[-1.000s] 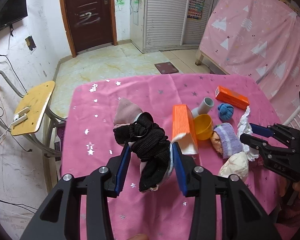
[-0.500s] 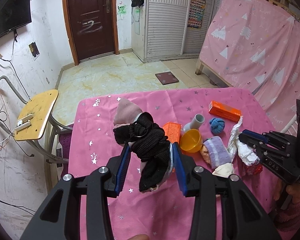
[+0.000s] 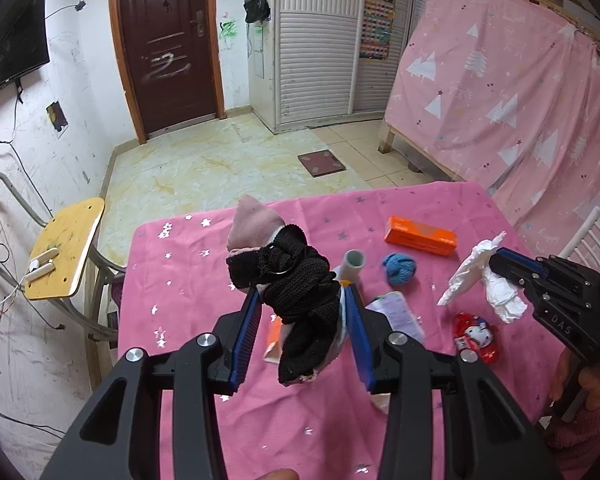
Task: Collect trash
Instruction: 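Carry glove and tissue to the yellow bucket and open both tools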
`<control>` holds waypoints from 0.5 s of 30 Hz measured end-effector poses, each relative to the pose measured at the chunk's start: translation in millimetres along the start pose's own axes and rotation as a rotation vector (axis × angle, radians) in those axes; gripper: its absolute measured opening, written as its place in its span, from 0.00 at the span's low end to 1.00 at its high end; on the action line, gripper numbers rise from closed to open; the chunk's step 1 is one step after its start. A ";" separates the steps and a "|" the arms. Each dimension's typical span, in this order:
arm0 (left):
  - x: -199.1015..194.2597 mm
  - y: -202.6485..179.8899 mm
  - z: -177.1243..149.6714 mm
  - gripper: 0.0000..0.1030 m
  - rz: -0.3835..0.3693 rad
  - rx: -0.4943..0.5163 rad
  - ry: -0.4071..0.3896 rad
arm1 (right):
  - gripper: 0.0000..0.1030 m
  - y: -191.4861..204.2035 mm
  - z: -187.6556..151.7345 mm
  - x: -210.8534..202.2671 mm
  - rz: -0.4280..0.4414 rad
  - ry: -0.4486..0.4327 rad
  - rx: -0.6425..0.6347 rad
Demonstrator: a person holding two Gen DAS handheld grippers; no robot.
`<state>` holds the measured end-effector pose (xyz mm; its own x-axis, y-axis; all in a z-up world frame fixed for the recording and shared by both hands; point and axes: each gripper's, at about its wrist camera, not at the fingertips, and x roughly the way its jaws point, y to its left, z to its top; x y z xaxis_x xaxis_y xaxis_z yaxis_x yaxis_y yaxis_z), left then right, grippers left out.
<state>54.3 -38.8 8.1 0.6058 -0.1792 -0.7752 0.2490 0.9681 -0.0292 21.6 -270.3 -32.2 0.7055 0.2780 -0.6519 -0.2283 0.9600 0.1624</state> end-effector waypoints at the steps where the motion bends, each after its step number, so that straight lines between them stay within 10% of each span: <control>1: -0.5 -2.7 0.7 0.33 -0.003 0.003 -0.001 | 0.14 -3.9 -0.3 -4.6 -0.007 -0.009 0.007; 15: -7.6 -83.5 18.7 0.33 -0.105 0.111 -0.026 | 0.14 -66.4 -14.6 -63.9 -0.121 -0.103 0.099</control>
<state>43.1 -121.5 28.3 0.5914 -0.2839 -0.7547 0.3931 0.9187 -0.0376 -18.2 -352.3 -12.2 0.7902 0.1575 -0.5922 -0.0740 0.9839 0.1628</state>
